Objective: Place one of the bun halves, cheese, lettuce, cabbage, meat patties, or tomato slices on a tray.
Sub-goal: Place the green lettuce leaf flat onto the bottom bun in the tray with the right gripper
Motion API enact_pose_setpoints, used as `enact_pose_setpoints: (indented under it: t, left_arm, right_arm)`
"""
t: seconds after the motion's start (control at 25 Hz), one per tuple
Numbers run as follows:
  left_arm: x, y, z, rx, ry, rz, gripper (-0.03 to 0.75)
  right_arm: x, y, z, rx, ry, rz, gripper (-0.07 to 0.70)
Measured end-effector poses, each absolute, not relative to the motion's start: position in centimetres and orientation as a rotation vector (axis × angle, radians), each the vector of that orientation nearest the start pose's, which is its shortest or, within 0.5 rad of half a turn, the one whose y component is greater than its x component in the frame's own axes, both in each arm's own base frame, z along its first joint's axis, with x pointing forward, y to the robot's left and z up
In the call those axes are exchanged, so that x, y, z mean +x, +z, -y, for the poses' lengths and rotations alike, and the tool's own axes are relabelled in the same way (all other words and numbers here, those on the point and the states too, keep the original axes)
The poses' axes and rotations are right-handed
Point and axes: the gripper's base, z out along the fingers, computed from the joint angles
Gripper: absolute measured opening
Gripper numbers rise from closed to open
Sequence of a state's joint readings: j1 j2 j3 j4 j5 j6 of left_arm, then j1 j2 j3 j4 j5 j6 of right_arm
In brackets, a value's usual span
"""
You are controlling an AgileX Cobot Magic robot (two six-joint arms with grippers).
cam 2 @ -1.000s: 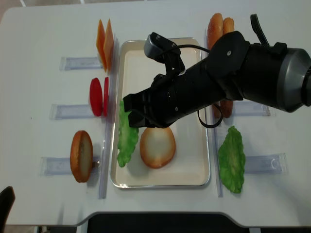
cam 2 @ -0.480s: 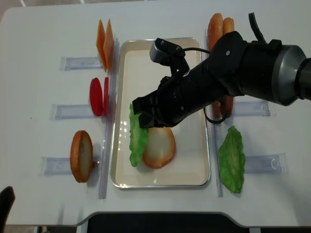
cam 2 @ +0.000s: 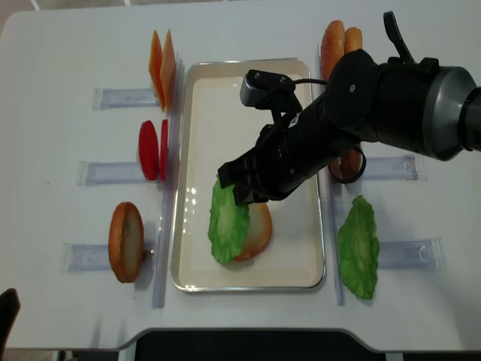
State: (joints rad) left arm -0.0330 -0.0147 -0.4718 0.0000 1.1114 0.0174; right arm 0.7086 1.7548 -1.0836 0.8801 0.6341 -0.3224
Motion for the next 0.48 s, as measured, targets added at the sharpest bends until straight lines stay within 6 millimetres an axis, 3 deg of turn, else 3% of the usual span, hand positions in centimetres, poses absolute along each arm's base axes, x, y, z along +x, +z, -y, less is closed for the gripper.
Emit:
enact_pose_setpoints:
  t: [0.48]
  left_arm:
    - [-0.62,26.53,-0.02,0.053,-0.009,-2.108,0.207]
  right_arm:
    - [24.24,19.94,-25.45,-0.574,0.850,-2.762,0.030]
